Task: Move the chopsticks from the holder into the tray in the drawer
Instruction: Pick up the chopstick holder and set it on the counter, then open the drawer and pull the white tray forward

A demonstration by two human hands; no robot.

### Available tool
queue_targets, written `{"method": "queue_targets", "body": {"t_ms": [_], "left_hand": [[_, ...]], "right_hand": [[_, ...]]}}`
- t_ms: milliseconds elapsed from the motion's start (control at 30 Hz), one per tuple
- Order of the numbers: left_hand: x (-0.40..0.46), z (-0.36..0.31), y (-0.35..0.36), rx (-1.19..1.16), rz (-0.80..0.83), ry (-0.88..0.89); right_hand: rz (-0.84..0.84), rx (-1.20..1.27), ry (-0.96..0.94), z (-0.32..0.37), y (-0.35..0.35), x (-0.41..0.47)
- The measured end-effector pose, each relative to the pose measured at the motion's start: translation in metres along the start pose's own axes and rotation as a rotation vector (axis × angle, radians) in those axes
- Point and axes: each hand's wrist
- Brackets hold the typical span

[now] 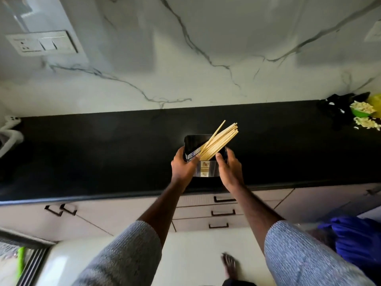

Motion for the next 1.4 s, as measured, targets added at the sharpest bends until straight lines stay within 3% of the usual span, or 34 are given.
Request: {"method": "queue_targets", "body": {"t_ms": [467,1000,1133,1300,1400], "left_hand": [[0.128,-0.043,0.058,0.017,0.016,-0.059],[0.150,-0.026,0.061,0.368,0.091,-0.059],[0.141,-0.009,0.051,0.472,0.061,0.026],[0.105,0.035,0.031,0.662,-0.065,0.239],[0.089,0.072,0.019,0.894,0.051,0.397]], "right_hand": [[0.153,0.016,0.065,-0.031,-0.004,0.165],[0.208,-0.085,0.076,-0.059,0.016,0.180],[0.139,-0.231,-0.097,-0.062,0.020,0.164],[0.073,-0.252,-0.132,-0.071,0.020,0.122],[0.042,-0.305,-0.180,-0.081,0.019,0.087]]}}
Point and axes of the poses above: each hand's wrist, its own x-axis towards the middle knuckle, its own y-axis out of the palm, z = x × y, and after that the axes turned 15 degrees about -y, right-handed
